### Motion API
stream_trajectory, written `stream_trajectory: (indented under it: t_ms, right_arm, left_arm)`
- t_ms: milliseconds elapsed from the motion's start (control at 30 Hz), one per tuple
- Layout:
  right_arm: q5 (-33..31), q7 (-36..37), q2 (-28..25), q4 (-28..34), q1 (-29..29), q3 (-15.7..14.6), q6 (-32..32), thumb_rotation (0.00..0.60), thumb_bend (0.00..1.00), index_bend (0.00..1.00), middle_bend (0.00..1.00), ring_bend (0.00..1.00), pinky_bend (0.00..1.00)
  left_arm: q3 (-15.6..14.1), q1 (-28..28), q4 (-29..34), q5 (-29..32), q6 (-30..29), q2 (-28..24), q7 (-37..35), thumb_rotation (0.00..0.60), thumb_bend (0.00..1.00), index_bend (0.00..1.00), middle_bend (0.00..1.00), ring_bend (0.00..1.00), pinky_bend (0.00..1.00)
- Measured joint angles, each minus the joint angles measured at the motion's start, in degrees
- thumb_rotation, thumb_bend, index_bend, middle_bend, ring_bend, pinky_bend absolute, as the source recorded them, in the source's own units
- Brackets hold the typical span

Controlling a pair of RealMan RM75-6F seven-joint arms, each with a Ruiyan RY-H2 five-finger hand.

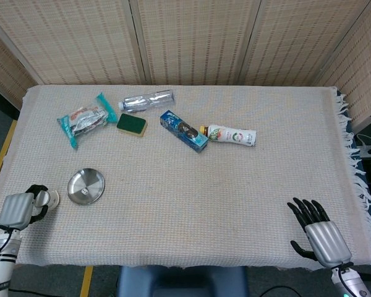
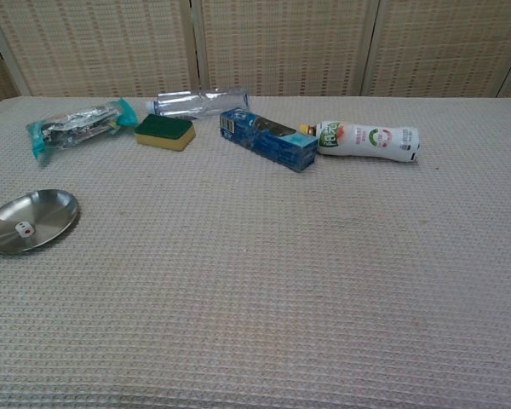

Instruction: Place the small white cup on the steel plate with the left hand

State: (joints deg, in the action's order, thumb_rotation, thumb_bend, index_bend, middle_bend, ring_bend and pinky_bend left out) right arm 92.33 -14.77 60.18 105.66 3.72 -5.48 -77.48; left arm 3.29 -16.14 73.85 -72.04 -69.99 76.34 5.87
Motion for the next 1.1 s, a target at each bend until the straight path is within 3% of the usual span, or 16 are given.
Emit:
stream_trajectory:
  t_ms: [67,233,333,667,1100]
  right_arm:
    - [0.11,0.05,-0.05,0.01,-0.11,0.00,-0.23,0.525,0.19,0.00,0.00,0.00,0.00]
    - [0.09,0.13,-0.08,-0.06,-0.04,0.00,0.00,0.526,0.19,0.00,0.00,0.00,0.00]
    - [0.21,0.18,-0.10,-0.04,-0.01,-0.02,0.02,0.525,0.19,0.00,0.00,0.00,0.00]
    - [1.30,0.29,-0.36,0.19,-0.53,-0.28,-1.12,0.527,0.19,0.00,0.00,0.00,0.00]
    - [2.45,0.95,-0.32,-0.37,-0.83,-0.09,-2.26,0.527,0.19,0.00,0.00,0.00,0.00]
  left_arm:
    - [-0.17,-0.07,0.20,0.05,0.90,-0.14,0.00,0.600,0.39,0.37,0.56,0.49,0.61]
    - [-0.42,0.03,1.38,-0.52,2.04,-1.03,-2.43,0.600,0.35,0.03,0.17,0.18,0.52]
    - [-0.66,0.23,2.59,-1.69,2.12,-2.20,-5.40,0.600,0.34,0.00,0.02,0.04,0.42]
    - [-1.93,2.20,7.03,-5.87,-0.98,-5.79,-9.05,0.600,0.32,0.00,0.00,0.00,0.28]
    - [-4.34,11.97,15.92,-12.92,-20.67,-9.18,-1.97,0.600,0.32,0.00,0.00,0.00,0.24]
